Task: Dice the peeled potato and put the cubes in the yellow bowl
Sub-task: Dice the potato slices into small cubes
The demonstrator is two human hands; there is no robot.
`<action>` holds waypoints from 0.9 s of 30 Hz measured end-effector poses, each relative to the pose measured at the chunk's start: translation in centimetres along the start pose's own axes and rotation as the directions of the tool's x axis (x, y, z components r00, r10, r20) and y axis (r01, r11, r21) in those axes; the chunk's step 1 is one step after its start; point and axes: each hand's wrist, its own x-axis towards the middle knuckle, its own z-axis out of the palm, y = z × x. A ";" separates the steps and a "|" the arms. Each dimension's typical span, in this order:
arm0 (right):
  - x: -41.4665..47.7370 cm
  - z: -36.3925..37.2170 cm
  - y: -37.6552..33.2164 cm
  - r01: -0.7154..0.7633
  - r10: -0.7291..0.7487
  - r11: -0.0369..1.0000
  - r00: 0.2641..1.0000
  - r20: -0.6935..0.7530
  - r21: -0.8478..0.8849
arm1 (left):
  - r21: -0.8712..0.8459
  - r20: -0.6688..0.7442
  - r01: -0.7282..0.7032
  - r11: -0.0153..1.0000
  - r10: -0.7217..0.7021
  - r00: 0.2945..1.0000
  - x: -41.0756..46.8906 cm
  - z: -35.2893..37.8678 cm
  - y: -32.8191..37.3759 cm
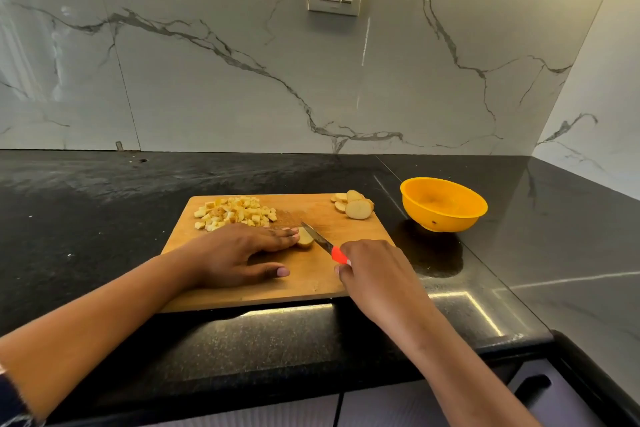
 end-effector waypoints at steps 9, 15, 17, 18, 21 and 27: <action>0.5 0.7 0.1 -0.071 0.073 0.994 0.997 -0.013 0.087 | 0.015 -0.004 -0.007 1.000 0.007 1.000 -0.1 -0.1 0.0; -0.2 0.7 0.1 -0.035 0.034 0.999 0.999 0.024 0.030 | 0.024 0.001 -0.007 1.000 0.007 1.000 0.0 -0.2 0.0; -0.4 0.7 0.0 -0.015 0.016 1.000 1.000 0.016 -0.006 | 0.025 0.000 -0.004 1.000 0.004 1.000 0.0 -0.2 -0.1; -0.4 0.8 0.0 -0.009 0.009 1.000 1.000 0.016 -0.023 | 0.029 0.000 -0.002 1.000 0.002 1.000 0.0 -0.1 -0.1; -0.4 0.7 -0.1 -0.004 0.006 0.999 0.999 0.042 -0.049 | 0.048 -0.008 0.001 0.999 -0.001 1.000 0.0 -0.1 0.0; 0.0 0.1 -0.5 0.027 -0.009 0.990 0.992 0.128 -0.140 | 0.060 -0.007 -0.007 0.998 0.007 1.000 -0.1 -0.2 0.1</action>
